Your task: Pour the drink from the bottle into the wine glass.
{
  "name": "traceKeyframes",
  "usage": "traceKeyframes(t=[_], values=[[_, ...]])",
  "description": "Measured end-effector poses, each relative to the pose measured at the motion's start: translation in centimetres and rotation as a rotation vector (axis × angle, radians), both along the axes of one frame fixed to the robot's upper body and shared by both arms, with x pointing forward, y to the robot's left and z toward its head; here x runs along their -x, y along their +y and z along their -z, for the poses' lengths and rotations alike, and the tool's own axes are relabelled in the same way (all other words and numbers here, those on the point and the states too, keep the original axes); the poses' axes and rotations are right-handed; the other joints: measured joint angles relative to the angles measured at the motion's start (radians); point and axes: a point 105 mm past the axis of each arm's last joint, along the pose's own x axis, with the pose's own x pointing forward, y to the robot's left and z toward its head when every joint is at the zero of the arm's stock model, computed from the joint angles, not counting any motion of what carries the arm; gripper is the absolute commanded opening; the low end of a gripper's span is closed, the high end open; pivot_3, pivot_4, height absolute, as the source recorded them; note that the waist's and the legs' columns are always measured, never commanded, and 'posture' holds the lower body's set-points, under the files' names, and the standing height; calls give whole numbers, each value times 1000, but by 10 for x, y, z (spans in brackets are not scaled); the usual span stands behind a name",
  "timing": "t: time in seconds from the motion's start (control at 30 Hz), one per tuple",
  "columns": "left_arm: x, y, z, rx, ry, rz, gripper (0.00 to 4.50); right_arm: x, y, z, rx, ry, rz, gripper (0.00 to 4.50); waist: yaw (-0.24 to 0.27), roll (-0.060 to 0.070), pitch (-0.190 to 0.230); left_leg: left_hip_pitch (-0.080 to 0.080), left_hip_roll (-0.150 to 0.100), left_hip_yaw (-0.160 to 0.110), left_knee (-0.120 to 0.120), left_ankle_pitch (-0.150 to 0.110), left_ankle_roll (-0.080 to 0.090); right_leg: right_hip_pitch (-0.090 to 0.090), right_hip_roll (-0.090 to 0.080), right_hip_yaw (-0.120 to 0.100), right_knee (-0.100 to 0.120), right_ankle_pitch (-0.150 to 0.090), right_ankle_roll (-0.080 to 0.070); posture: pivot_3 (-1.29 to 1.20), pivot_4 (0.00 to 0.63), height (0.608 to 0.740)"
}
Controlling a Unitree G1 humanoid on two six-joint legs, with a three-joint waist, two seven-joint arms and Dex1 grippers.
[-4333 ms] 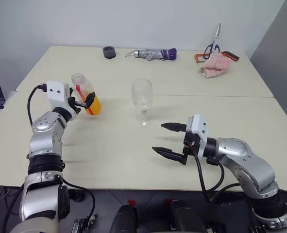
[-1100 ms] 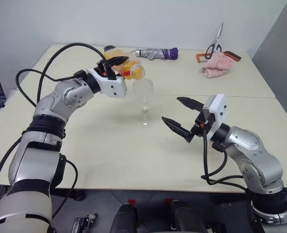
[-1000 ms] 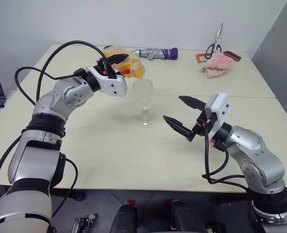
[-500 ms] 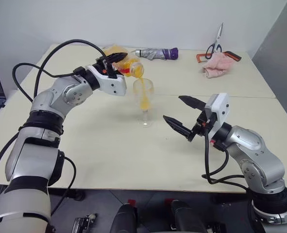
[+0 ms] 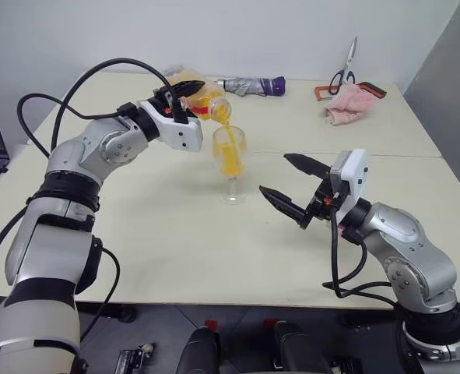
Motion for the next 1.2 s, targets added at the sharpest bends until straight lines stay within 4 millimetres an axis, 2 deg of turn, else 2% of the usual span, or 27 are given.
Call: traceKeyframes(t=[0.47,1.2], values=[[-3,2,1,-11,-5,-13,1689,2,1,-2,-8,34,-7,4500,0,0,0,0,0,0,0,0,0,0,0,0,1,0,0,0,150,740],[-4,8,0,-10,-16,-33,1689,3,1,5,21,29,-7,4500,0,0,0,1,0,0,1,0,0,0,0,0,3,0,0,0,150,740]])
